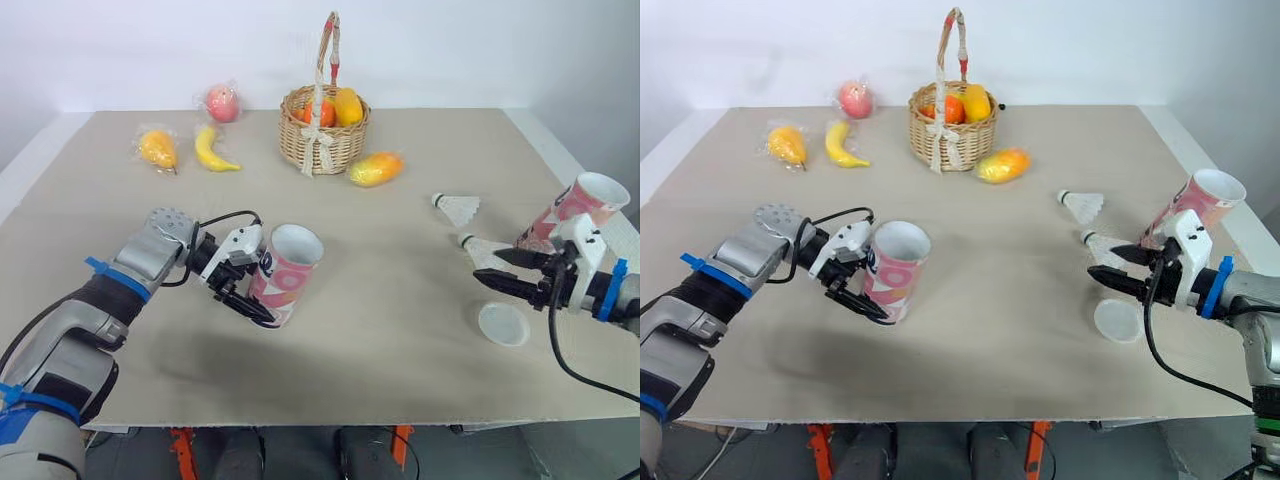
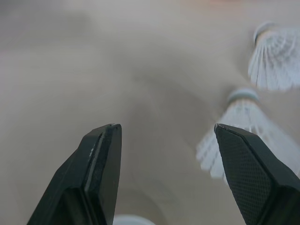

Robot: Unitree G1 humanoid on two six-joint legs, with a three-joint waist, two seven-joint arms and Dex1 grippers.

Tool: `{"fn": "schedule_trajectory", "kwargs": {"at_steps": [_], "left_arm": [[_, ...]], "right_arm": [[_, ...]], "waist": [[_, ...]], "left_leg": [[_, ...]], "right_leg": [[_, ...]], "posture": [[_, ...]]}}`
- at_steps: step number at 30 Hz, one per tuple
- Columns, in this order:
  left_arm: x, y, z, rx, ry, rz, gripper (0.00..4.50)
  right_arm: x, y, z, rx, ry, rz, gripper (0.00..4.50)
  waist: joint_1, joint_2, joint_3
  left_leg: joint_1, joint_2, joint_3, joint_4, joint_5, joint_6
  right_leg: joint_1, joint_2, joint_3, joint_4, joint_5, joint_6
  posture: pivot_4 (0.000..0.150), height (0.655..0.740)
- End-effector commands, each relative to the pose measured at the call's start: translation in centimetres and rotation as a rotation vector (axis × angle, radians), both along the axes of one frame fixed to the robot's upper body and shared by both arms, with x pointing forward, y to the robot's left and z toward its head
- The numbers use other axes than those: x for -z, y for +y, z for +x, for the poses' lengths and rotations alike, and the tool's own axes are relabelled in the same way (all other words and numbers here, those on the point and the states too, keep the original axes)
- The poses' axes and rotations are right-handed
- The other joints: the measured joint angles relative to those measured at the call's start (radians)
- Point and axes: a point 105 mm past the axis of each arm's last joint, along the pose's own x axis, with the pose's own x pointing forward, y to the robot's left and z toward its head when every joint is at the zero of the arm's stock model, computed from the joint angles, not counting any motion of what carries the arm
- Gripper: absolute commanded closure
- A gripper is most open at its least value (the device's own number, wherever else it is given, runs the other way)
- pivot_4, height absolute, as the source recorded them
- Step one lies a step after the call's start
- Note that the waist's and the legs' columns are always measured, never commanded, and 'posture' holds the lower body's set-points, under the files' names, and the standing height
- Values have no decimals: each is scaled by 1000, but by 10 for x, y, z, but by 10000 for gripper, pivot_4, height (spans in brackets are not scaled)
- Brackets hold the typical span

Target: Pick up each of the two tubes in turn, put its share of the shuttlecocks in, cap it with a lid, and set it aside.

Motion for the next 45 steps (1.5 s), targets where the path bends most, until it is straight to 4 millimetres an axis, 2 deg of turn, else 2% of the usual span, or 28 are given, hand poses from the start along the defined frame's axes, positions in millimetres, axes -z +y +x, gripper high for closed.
{"fn": "schedule_trajectory", "kwargs": {"at_steps": [1, 8, 17, 20, 25, 28, 31, 33, 34, 35, 37, 40, 45], "left_arm": [[-8, 2, 0, 11, -41, 13, 14330], [-5, 7, 1, 3, -45, 37, 14330], [-4, 11, 0, 1, -46, 51, 14330], [-4, 12, -1, 5, -44, 55, 14330], [-3, 14, -3, 11, -38, 75, 14330], [-2, 16, -5, 12, -35, 91, 14330], [-2, 18, -6, 10, -29, 104, 14330], [-2, 20, -5, 7, -27, 110, 14330], [-1, 21, -5, 5, -26, 112, 14330], [-1, 22, -5, 3, -24, 114, 14330], [0, 23, -5, 1, -22, 118, 14330], [1, 24, -4, 0, -21, 120, 14330], [1, 24, -3, 1, -22, 119, 14330]], "right_arm": [[-5, -1, 7, 3, -29, -28, 10964], [9, 2, 26, 43, -18, -18, 10964], [28, -6, 57, 225, -21, -89, 10964], [29, -5, 60, 237, -44, -122, 19457], [23, -4, 61, 232, -75, -134, 44598], [13, 2, 59, 190, -101, -136, 44598], [-7, 28, 45, 8, -157, -131, 44598], [-25, 68, 25, -223, -220, -121, 44598], [-39, 99, 11, -378, -263, -97, 44598], [-49, 121, -2, -495, -296, -86, 44598], [-61, 154, -19, -681, -358, -120, 44598], [-74, 183, -25, -830, -441, -195, 44598], [-83, 209, -15, -910, -550, -320, 44598]], "waist": [[-1, 0, 0], [-2, 0, 0], [-6, 0, 0], [-14, 0, 0], [-18, 0, 0], [-19, 0, 0], [-20, 0, 0], [-20, 1, 0], [-23, 1, 0], [-27, 2, 0], [-32, 2, 0], [-31, 2, 0], [-25, 2, 0]], "left_leg": [[0, 0, 0, -1, 0, 0], [-1, 0, 0, -1, 0, 0], [0, 0, 0, -1, 0, 0], [0, 0, 0, -1, 0, 0], [0, 0, 0, -1, 0, 0], [0, 0, 0, -1, 0, 0], [0, 0, 0, -1, 0, 0], [0, 0, 0, -2, 0, 0], [0, 0, 0, -2, 0, 0], [0, 0, 0, -2, 0, 0], [1, 1, 0, -2, 0, 0], [1, 1, 0, -1, 0, -1], [0, 1, 0, -1, 1, -2]], "right_leg": [[0, 0, 0, 0, 0, 0], [0, 0, -1, 0, -1, 0], [0, 0, -1, 0, -1, 0], [0, 0, -1, 0, -1, 0], [0, 0, -1, 0, 0, 0], [0, 0, -1, 0, 0, 0], [0, 0, -1, 0, -1, 0], [0, 0, -1, 0, -1, 0], [0, 0, -1, 0, -1, 0], [0, 0, -1, 0, -1, 0], [0, 1, -1, 1, -1, -1], [0, 1, -1, 1, 0, 0], [0, 1, -1, 1, 0, 0]], "posture": [[1500, 7400], [1500, 7400], [1500, 7400], [1500, 7400], [1500, 7400], [1500, 7400], [1500, 7400], [1500, 7400], [1500, 7400], [1500, 7400], [1500, 7400], [1500, 7400], [1500, 7400]]}}
